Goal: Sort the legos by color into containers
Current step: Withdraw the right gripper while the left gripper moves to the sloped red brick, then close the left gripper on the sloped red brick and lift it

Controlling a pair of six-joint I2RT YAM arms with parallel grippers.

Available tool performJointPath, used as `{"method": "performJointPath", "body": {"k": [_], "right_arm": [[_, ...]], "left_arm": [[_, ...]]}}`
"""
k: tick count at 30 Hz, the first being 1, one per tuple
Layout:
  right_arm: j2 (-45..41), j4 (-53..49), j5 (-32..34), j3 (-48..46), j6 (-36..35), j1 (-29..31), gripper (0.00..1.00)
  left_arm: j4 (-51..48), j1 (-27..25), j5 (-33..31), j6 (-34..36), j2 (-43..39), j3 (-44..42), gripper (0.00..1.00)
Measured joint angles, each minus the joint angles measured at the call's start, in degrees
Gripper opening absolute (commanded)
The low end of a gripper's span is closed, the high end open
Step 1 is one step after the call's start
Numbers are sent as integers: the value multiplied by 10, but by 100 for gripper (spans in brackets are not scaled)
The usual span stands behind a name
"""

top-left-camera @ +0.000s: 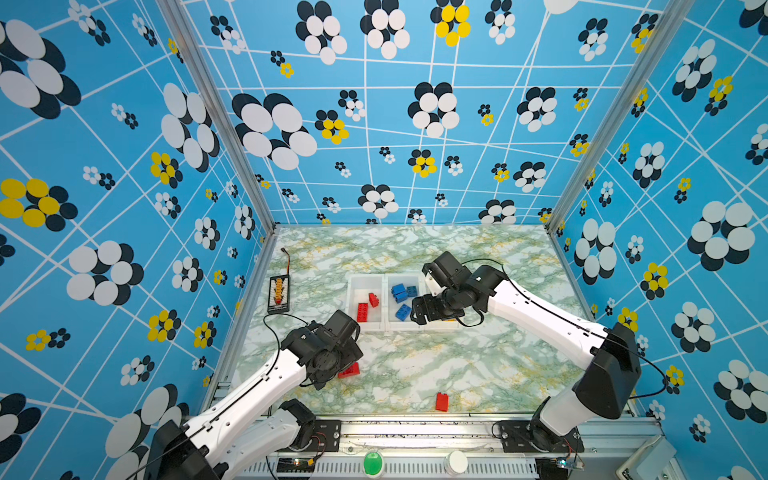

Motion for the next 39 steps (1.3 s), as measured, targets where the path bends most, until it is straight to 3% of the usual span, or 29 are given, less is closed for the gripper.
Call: {"method": "performJointPath", "body": {"k": [8,16,24,39], "right_arm": [[-73,2,-26,-80,0,-55,93],[-101,8,-44,-121,0,-87,94],[-117,13,-52,-152,0,-102,94],[-122,23,-77,-176,-1,-134,95]], "left_arm": [[17,-16,-2,-185,38,2,95],[33,-16,-5,-301,62,2,94],[47,-16,-12,-353,96,-2,90],[106,-19,-20,-387,190,-2,79]]}}
